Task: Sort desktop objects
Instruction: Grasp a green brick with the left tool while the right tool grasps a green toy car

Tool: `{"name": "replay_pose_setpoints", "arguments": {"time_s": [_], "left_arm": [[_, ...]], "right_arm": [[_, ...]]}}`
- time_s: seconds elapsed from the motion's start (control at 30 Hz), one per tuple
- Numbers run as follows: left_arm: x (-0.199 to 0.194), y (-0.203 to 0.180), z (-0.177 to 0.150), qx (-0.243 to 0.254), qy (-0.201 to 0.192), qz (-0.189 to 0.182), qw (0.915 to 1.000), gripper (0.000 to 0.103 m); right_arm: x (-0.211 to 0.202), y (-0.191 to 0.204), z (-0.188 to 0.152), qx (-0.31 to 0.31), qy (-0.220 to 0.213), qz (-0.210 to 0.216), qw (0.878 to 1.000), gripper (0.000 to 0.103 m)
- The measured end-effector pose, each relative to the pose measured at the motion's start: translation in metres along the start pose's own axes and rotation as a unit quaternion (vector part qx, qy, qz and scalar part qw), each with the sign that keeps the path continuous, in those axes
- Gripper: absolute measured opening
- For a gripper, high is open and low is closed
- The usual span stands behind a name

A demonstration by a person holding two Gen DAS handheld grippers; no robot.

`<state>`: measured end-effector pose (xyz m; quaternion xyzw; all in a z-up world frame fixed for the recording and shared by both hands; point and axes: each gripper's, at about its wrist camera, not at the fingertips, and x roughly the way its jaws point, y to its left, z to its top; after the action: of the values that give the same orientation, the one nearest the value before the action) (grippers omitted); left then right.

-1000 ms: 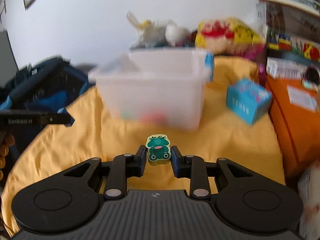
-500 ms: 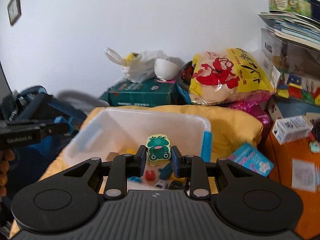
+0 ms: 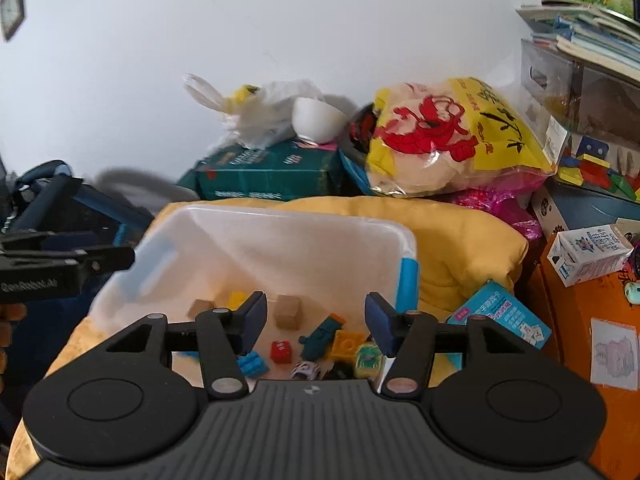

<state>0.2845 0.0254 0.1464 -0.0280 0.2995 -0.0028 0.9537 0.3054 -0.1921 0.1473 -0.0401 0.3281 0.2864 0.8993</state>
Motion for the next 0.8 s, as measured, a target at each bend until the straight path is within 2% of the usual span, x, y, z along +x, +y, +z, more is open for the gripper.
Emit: {"name": "replay_pose_setpoints", "arguments": {"time_s": [0.1, 0.17, 0.3, 0.43, 0.53, 0.6, 0.8], "left_arm": [[-0.028, 0.003, -0.039, 0.006, -0.001, -0.021, 0.9998, 0.064], [-0.045, 0.003, -0.072, 0.000, 0.006, -0.024, 0.9997, 0.064], [-0.070, -0.007, -0.139, 0.007, 0.034, -0.043, 0.9985, 0.064], [-0.082, -0.024, -0.186, 0.006, 0.067, -0.069, 0.9953, 0.064], [-0.080, -0.045, -0.205, 0.045, 0.078, -0.082, 0.9926, 0.064], [-0.077, -0.054, -0.212, 0.061, 0.080, -0.084, 0.9914, 0.064], [-0.058, -0.070, -0.225, 0.079, 0.102, -0.078, 0.9886, 0.064]], "right_arm": [[-0.029, 0.012, -0.031, -0.019, -0.007, 0.019, 1.000, 0.058], [-0.046, 0.019, -0.064, -0.031, 0.002, 0.027, 0.999, 0.058], [-0.070, 0.034, -0.138, -0.053, 0.046, 0.039, 0.997, 0.058], [-0.074, 0.041, -0.186, -0.038, 0.096, 0.058, 0.993, 0.056], [-0.068, 0.044, -0.201, -0.035, 0.112, 0.054, 0.992, 0.054], [-0.064, 0.049, -0.207, -0.043, 0.118, 0.040, 0.991, 0.048], [-0.054, 0.051, -0.211, -0.047, 0.126, 0.034, 0.990, 0.047]]}}
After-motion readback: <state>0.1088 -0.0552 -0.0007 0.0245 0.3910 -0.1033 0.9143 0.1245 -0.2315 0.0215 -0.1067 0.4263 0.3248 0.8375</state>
